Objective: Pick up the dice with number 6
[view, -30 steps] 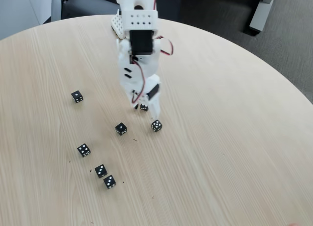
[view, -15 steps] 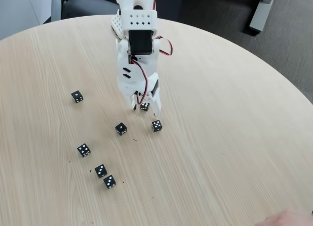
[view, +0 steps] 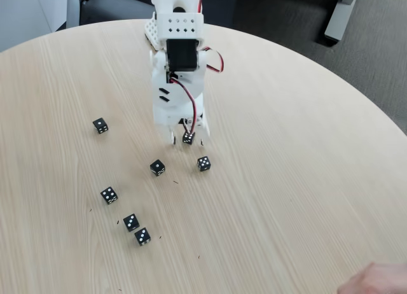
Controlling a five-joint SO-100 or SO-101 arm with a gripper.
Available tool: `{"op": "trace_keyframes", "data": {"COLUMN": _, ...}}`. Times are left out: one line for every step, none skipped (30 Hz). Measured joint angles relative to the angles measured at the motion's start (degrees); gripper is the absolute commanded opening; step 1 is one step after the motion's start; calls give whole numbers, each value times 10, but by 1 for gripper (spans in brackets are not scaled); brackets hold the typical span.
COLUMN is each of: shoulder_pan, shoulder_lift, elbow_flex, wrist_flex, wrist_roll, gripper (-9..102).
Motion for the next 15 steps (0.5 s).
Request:
{"op": "trace_keyframes", "data": {"shoulder_pan": -1, "shoulder_lift": 0, "elbow_flex": 0, "wrist_flex": 1, "wrist_roll": -2, "gripper": 23}}
{"op": "trace_keyframes", "data": {"shoulder_pan": -2, "shoulder_lift": 0, "elbow_flex": 0, "wrist_flex": 2, "wrist_roll": -2, "gripper": 24}}
{"op": "trace_keyframes", "data": {"shoulder_pan": -2, "shoulder_lift": 0, "elbow_flex": 0, "wrist_flex": 2, "wrist_roll": -2, "gripper": 24}}
{"op": "trace_keyframes", "data": {"shoulder_pan": -2, "shoulder_lift": 0, "elbow_flex": 0, "wrist_flex": 2, "wrist_roll": -2, "gripper": 24}}
{"op": "trace_keyframes", "data": {"shoulder_pan": -2, "shoulder_lift": 0, "elbow_flex": 0, "wrist_flex": 2, "wrist_roll": -2, "gripper": 25}}
{"op": "trace_keyframes", "data": {"shoulder_pan": -1, "shoulder_lift": 0, "elbow_flex": 4, "wrist_flex": 2, "wrist_roll": -2, "gripper": 25}}
{"op": "trace_keyframes", "data": {"shoulder_pan": -1, "shoulder_lift": 0, "elbow_flex": 9, "wrist_flex": 2, "wrist_roll": -3, "gripper": 25}}
{"op": "trace_keyframes", "data": {"shoulder_pan": -1, "shoulder_lift": 0, "elbow_flex": 15, "wrist_flex": -3, "wrist_roll": -6, "gripper": 25}}
{"op": "trace_keyframes", "data": {"shoulder_pan": -1, "shoulder_lift": 0, "elbow_flex": 22, "wrist_flex": 0, "wrist_roll": -6, "gripper": 24}}
{"op": "trace_keyframes", "data": {"shoulder_pan": 1, "shoulder_lift": 1, "elbow_flex": 30, "wrist_flex": 1, "wrist_roll": -7, "gripper": 24}}
{"op": "trace_keyframes", "data": {"shoulder_pan": 1, "shoulder_lift": 2, "elbow_flex": 36, "wrist_flex": 2, "wrist_roll": -7, "gripper": 24}}
{"op": "trace_keyframes", "data": {"shoulder_pan": 2, "shoulder_lift": 3, "elbow_flex": 41, "wrist_flex": 2, "wrist_roll": -7, "gripper": 24}}
{"op": "trace_keyframes", "data": {"shoulder_pan": 2, "shoulder_lift": 4, "elbow_flex": 47, "wrist_flex": 3, "wrist_roll": -7, "gripper": 24}}
{"op": "trace_keyframes", "data": {"shoulder_pan": 2, "shoulder_lift": 5, "elbow_flex": 49, "wrist_flex": 3, "wrist_roll": -7, "gripper": 23}}
{"op": "trace_keyframes", "data": {"shoulder_pan": 2, "shoulder_lift": 5, "elbow_flex": 51, "wrist_flex": 3, "wrist_roll": -7, "gripper": 22}}
